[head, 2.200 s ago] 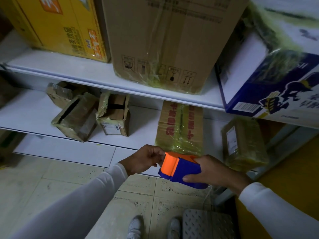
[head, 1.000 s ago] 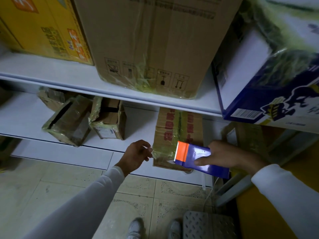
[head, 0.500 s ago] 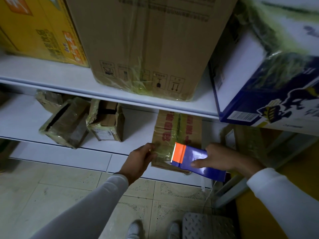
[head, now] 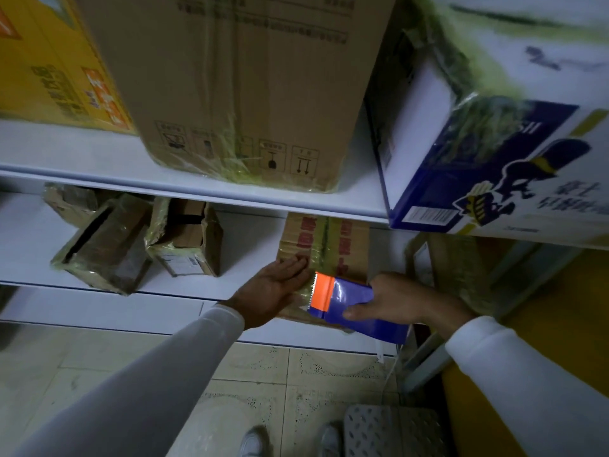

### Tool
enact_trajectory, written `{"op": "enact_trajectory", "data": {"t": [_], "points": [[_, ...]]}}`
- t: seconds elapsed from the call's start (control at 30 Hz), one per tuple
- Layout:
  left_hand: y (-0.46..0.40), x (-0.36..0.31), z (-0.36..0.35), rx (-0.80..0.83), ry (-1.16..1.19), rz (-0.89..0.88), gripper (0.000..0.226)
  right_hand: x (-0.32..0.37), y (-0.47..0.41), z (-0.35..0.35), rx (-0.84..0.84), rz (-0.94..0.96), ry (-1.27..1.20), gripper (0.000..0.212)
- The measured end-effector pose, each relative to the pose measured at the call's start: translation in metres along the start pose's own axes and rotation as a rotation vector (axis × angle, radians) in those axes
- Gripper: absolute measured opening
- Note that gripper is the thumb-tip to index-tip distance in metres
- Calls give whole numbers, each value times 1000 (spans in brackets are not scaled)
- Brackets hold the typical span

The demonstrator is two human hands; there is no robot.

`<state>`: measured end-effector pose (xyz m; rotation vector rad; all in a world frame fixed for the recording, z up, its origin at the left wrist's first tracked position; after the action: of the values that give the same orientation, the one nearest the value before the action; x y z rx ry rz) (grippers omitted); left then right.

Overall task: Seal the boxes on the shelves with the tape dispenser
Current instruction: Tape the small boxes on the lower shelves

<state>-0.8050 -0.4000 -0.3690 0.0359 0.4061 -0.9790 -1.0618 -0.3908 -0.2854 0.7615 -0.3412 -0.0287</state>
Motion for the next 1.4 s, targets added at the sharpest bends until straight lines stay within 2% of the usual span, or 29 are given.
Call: {"op": "enact_trajectory", "data": {"t": [0.17, 0.3, 0.4, 0.57, 0.67, 0.77, 0.93, 1.13, 1.3, 1.4], "points": [[1, 0, -2, -106, 42, 0, 51, -28, 8, 10, 29, -11, -4, 44], [-1, -1, -4, -137, 253, 120, 47, -87, 30, 22, 72, -64, -86, 56], [-1, -2, -2, -79, 128, 76, 50, -108, 31, 20, 75, -53, -132, 52], [-8, -8, 5, 54, -89, 85, 59, -100, 10, -5, 44, -40, -157, 39], [-28, -28, 3, -14, -125, 35, 68, -97, 6, -14, 30, -4, -226, 28], [-54, -47, -17, 83, -112, -58, 65, -92, 1, -17, 20, 1, -211, 36], [-59, -38, -29, 110, -142, -1, 52, -112, 16, -11, 59, -11, -270, 41], [-61, -38, -30, 119, -140, 10, 52, -129, 30, -7, -22, -82, -208, 38], [-63, -48, -29, 81, -168, 68, 59, -97, 7, -33, -121, -186, -111, 45], [-64, -52, -27, 98, -152, 93, 60, -83, -4, -51, -238, -235, 107, 41]]}}
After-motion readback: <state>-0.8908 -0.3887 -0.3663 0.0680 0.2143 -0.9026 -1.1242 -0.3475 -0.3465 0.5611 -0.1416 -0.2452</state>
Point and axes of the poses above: each hand's wrist, its own y-axis away from the middle knuckle, its own z-axis out of the back of the hand, x = y × z, the point moved 1 cm from there along -y, towards the middle knuckle, and after that the axes turned 14 degrees about -z, right-handed, at the moved point
